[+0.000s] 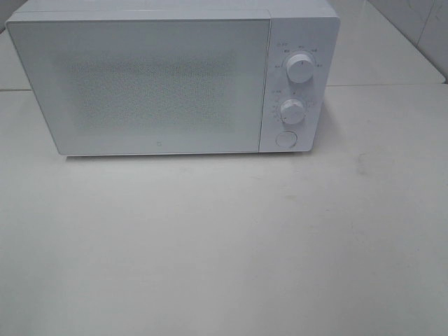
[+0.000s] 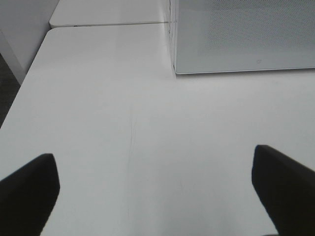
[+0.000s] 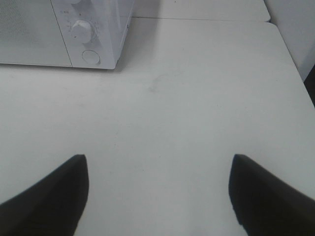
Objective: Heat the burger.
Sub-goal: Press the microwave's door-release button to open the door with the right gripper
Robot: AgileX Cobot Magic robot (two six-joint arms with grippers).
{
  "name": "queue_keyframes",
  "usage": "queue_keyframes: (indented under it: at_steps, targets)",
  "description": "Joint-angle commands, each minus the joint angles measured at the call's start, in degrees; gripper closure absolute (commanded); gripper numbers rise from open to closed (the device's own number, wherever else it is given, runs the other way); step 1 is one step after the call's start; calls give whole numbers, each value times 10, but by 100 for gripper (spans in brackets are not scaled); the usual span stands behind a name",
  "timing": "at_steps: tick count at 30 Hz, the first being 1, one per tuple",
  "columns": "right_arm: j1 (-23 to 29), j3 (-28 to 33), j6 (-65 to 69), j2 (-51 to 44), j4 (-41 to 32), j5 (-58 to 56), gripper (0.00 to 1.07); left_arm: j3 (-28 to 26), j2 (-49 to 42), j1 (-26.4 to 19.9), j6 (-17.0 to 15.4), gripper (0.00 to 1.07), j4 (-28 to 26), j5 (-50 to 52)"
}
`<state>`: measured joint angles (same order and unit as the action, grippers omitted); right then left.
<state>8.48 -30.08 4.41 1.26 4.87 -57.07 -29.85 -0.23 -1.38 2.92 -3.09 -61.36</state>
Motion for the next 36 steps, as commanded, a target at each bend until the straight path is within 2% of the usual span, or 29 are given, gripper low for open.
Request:
queue_keyframes:
  at_steps: [1,6,16,20,36]
  targets:
    - [-5,-13,-1,47,3,44,31,2,-10,-1,-1,7,0,2]
    - [-5,-13,-1,99,3,87,31,2,-10,-1,-1,7,0,2]
    - [-5,6,-1,236,2,261,31,2,-10,-1,-1,7,0,2]
    - [-5,11,-1,274,2,297,31,2,-10,-1,-1,7,0,2]
    - [-5,14,9,515,-26,517,31,2,-10,-1,-1,7,0,2]
